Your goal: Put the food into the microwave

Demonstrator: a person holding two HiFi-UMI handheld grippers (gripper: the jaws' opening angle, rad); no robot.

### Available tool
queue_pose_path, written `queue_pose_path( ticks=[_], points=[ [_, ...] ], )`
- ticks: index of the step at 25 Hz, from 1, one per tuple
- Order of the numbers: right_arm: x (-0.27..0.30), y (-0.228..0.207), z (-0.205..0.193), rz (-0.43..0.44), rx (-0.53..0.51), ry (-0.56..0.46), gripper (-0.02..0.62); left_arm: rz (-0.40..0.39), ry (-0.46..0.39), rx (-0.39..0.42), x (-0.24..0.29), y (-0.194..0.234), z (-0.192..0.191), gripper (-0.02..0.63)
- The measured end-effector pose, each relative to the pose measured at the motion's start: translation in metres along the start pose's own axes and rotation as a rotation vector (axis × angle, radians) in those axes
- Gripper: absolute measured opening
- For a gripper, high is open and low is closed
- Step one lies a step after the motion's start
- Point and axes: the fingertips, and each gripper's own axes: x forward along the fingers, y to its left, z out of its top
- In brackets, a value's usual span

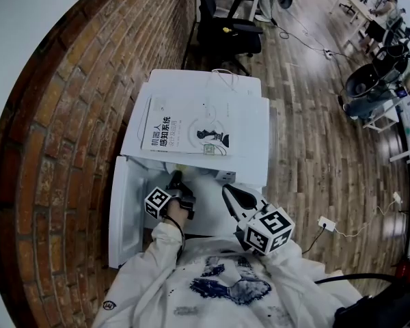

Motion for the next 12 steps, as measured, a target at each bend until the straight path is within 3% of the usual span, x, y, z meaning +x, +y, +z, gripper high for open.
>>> queue_pose_path(
  ticks=[2,6,12],
  points=[
    [0.000,0.001,-0.001,0.001,0.000,-0.001,0.014,-0.006,0.002,0.013,0.000,-0.002,0.001,0.040],
    [-0.003,0.002,-0.002,0.004,0.004,-0.002,0.014,-0.010,0.020,0.025,-0.001,-0.006,-0.002,0.133],
    [-0.005,0.004,-0.003,0.009,0.010,-0.008,0.014,-0.024,0.068,0.007,-0.012,-0.007,-0.021,0.160]
  ],
)
